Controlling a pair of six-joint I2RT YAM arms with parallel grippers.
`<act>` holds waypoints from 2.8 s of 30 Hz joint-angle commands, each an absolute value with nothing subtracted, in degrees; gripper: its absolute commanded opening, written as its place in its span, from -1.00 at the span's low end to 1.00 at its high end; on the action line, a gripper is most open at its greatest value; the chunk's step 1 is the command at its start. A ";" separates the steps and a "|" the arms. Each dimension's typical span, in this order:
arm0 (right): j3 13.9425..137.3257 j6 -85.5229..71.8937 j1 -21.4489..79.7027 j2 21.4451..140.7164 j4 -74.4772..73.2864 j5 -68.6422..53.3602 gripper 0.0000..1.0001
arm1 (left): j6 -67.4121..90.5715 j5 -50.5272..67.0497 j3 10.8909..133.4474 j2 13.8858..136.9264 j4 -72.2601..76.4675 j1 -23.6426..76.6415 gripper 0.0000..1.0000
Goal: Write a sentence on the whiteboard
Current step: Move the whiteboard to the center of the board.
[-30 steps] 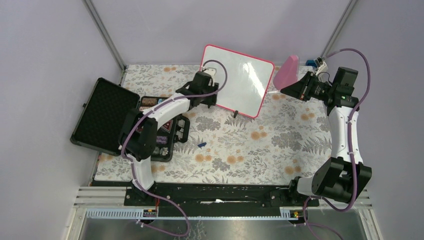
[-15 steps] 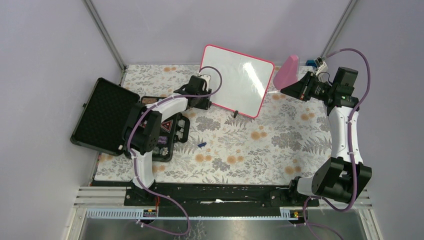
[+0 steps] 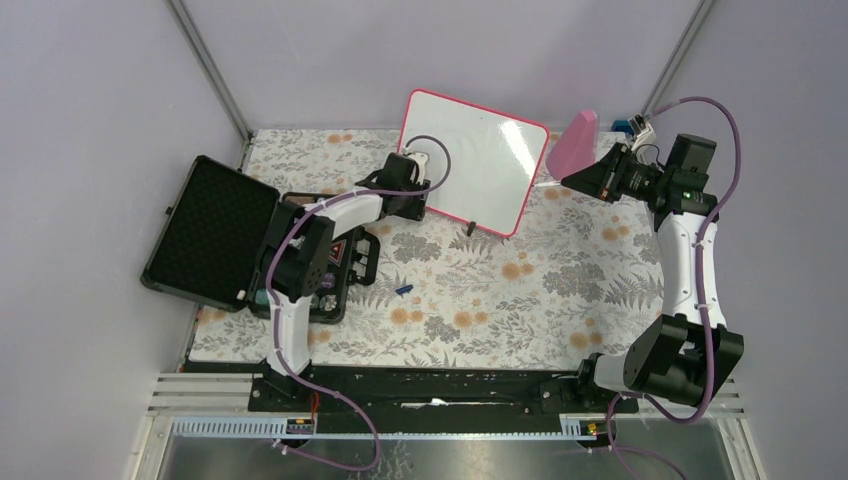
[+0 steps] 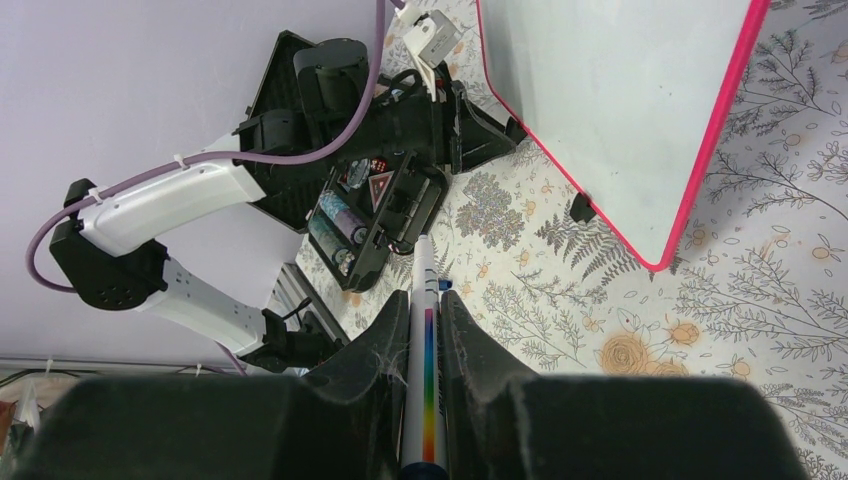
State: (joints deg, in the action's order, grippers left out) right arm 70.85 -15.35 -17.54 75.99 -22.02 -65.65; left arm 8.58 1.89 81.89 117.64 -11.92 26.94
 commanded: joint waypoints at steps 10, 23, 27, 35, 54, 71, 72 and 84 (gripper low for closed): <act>71.49 -14.99 -17.75 75.85 -21.19 -67.10 -1.00 | 8.58 0.26 87.83 121.85 -9.27 26.81 -0.20; 72.81 -15.33 -17.76 75.98 -21.28 -67.23 -1.00 | 13.00 1.65 80.40 118.21 -9.29 27.91 -0.75; 73.12 -15.60 -17.78 75.87 -21.25 -67.18 -1.00 | 14.83 0.24 77.81 116.51 -9.72 29.51 -0.73; 72.88 -15.60 -17.84 74.98 -21.35 -67.32 -1.00 | 17.30 1.27 74.94 113.74 -11.54 33.51 -0.31; 74.09 -14.23 -17.93 75.02 -23.08 -67.41 -1.00 | 12.21 5.76 72.26 108.14 -8.03 39.94 0.07; 74.95 -13.03 -18.28 74.26 -24.22 -66.35 -1.00 | 16.28 -3.16 77.52 110.89 -9.82 32.47 -0.02; 75.12 -12.40 -18.28 74.28 -24.96 -65.88 -1.00 | 16.72 -2.64 78.22 111.44 -9.71 32.10 -0.02; 74.42 -10.74 -18.37 73.88 -25.15 -64.65 -1.00 | 19.84 -3.77 84.04 117.75 -10.80 31.99 -0.41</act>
State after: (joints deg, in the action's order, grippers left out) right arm 72.27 -12.23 -17.98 75.79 -24.99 -64.99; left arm 18.20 -1.96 81.49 116.64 -11.81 31.94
